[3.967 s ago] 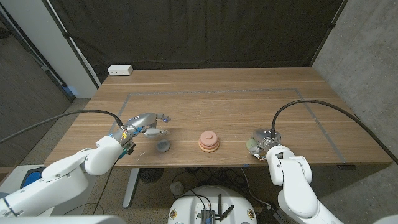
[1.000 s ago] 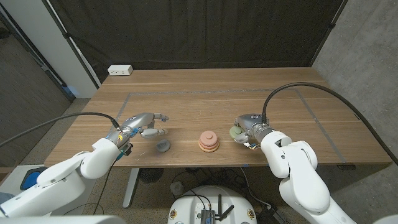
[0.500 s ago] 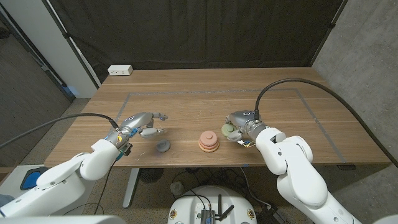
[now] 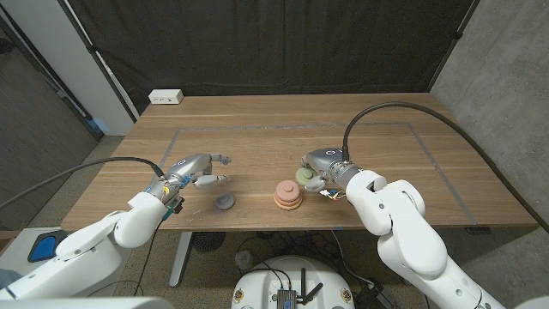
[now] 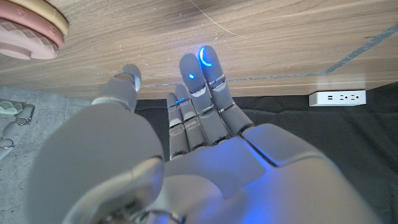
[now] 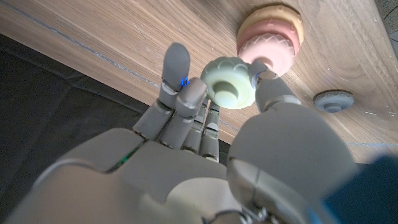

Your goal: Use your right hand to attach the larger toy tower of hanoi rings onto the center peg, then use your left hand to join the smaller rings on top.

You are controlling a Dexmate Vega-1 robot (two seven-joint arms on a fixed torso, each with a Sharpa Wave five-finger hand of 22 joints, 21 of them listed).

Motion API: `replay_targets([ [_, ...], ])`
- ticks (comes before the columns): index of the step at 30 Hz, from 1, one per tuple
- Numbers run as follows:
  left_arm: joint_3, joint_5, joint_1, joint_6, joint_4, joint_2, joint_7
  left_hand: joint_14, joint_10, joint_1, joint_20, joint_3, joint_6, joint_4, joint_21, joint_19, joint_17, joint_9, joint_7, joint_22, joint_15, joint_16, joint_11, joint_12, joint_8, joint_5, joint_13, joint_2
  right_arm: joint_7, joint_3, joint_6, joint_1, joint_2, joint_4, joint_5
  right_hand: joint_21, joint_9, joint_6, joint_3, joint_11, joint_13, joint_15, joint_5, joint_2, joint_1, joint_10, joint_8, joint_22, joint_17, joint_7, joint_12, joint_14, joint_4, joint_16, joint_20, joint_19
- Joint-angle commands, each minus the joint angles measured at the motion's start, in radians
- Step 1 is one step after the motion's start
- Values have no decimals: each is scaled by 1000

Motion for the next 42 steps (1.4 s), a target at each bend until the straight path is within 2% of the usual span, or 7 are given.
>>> replay_targets([
  [1, -9, -17, 1, -12, 25, -5, 19, 7, 7, -3, -121, 7, 8, 2, 10, 8, 1, 5, 1, 1, -106, 1, 2, 0, 2, 4, 3, -2, 23, -37, 20, 62, 7, 28, 31, -5, 3, 28, 23, -48, 8, 0, 8, 45, 39, 55, 5, 4, 2, -20, 4, 6, 14, 7, -46, 10],
  [9, 11, -23, -28, -27, 43, 11, 6, 7, 11, -3, -121, 8, 9, 2, 10, 8, 1, 5, 0, 1, -106, 1, 1, 2, 2, 4, 3, -2, 35, -72, 13, 98, 16, 66, 31, -6, 3, 28, 23, -49, 9, 0, 10, 46, 39, 57, 5, 3, 2, -20, 3, 6, 14, 9, -46, 10],
  [18, 42, -9, -55, -6, 36, 27, 1, 7, 7, -4, -121, 9, 9, 2, 10, 6, 0, 5, 0, 1, -106, 1, 1, 0, 1, 4, 2, -1, 27, -90, 26, 127, 3, 77, 54, -6, 3, 28, 24, -49, 11, 0, 11, 46, 39, 56, 4, 3, 2, -21, 1, 5, 14, 10, -46, 10],
  [30, 51, -15, -47, 18, 18, 39, 8, 7, 10, -4, -120, 10, 10, 2, 11, 7, 0, 5, 1, 1, -106, 1, 1, 1, 1, 4, 2, -1, 52, -113, 53, 178, -19, 89, 109, -8, 3, 28, 26, -49, 13, 0, 13, 48, 41, 58, 3, 2, 2, -20, 0, 4, 13, 12, -46, 9],
  [42, 58, -21, -49, 18, 17, 52, 9, 7, 12, -4, -120, 12, 11, 2, 12, 7, 0, 6, 2, 1, -106, 2, 1, 1, 1, 3, 4, -1, 68, -140, 42, 208, -19, 107, 106, -7, 2, 28, 27, -48, 16, 0, 16, 49, 41, 58, 2, 3, 2, -21, -3, 2, 13, 14, -46, 11],
])
